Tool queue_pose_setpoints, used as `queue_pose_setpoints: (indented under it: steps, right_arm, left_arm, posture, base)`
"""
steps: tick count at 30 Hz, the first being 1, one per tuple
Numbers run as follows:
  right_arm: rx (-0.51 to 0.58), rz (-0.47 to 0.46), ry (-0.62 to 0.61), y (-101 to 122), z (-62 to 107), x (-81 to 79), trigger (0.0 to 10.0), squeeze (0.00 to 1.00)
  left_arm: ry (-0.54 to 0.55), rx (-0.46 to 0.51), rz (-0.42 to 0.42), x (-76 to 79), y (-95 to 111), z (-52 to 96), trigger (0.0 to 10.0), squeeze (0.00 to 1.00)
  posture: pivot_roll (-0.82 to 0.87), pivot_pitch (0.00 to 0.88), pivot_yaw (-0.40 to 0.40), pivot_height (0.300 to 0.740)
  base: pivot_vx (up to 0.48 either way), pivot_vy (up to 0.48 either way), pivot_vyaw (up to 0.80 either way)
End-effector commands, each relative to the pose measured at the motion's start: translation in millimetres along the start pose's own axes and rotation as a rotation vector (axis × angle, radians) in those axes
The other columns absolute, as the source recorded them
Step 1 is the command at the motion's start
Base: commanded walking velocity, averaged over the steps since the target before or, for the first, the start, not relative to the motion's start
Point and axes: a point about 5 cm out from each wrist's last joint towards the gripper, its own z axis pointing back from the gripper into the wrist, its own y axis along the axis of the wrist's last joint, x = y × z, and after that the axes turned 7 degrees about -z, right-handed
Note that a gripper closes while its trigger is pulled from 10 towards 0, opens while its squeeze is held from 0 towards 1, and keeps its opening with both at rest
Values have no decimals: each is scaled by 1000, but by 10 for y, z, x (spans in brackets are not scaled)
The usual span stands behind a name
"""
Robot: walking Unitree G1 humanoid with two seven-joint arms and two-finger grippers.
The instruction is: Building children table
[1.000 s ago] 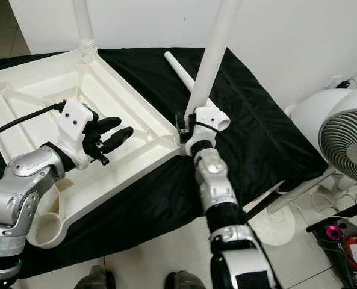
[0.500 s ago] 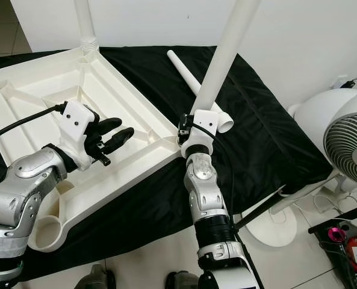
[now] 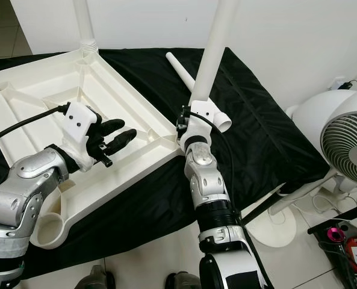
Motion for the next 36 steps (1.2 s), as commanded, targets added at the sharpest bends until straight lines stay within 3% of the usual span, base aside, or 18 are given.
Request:
queue_pose_setpoints:
  steps: [1, 9, 13, 15, 21, 22, 24, 25, 26, 27, 29, 30, 36]
  right_arm:
    - [-92, 1, -30, -173, 11, 82, 10000, 0]
    - [-118, 5, -49, -253, 44, 72, 10000, 0]
    - [-59, -37, -181, -213, 80, 132, 10000, 0]
    - [-59, -37, -181, -213, 80, 132, 10000, 0]
    - [-24, -77, -159, -180, 112, 7, 10000, 0]
    - [-9, -83, -135, -163, 111, 8, 10000, 800]
    - [1, -88, -121, -151, 109, 14, 10000, 800]
    - [8, -85, -100, -138, 102, 18, 10000, 1000]
    - [8, -85, -100, -138, 102, 18, 10000, 1000]
    - [37, -64, -58, -89, 69, 74, 10000, 796]
    - [37, -64, -58, -89, 69, 74, 10000, 796]
    - [63, -38, 0, -37, 40, 135, 10000, 0]
    - [54, 25, 184, -1, -4, 278, 10000, 0]
  left_arm:
    - [28, -10, -4, 3, -1, 3, 10000, 0]
    - [35, -11, -5, -7, 0, 15, 10000, 0]
    - [33, -11, -7, -7, -1, 11, 10000, 0]
    - [33, -11, -7, -7, -1, 11, 10000, 0]
    - [32, -8, -5, -8, 4, 1, 10000, 0]
    - [32, -7, -6, -8, 5, 0, 10000, 0]
    - [31, -7, -6, -8, 6, 0, 10000, 0]
    - [31, -7, -5, -8, 6, -1, 10000, 0]
    - [31, -7, -5, -8, 6, -1, 10000, 0]
    - [31, -6, -4, -6, 9, -3, 10000, 0]
    - [31, -6, -4, -6, 9, -3, 10000, 0]
    - [32, -5, -2, -3, 11, -3, 10000, 0]
    - [31, -3, 0, 2, 17, -8, 10000, 0]
  posture:
    - [-8, 64, -76, 740]
    - [-7, 61, -76, 740]
    - [-12, 59, -73, 740]
    - [-12, 59, -73, 740]
    - [-10, 59, -72, 740]
    - [-10, 59, -73, 740]
    - [-10, 59, -73, 740]
    - [-9, 59, -73, 740]
    - [-9, 59, -73, 740]
    - [-9, 59, -74, 740]
    - [-9, 59, -74, 740]
    - [-9, 59, -73, 740]
    - [-16, 68, -71, 740]
  base:
    - [0, 0, 0]
    - [0, 0, 0]
    - [0, 0, 0]
    - [0, 0, 0]
    - [0, 0, 0]
    - [0, 0, 0]
    - [0, 0, 0]
    - [0, 0, 0]
    - [0, 0, 0]
    - [0, 0, 0]
    - [0, 0, 0]
    - [0, 0, 0]
    - [0, 0, 0]
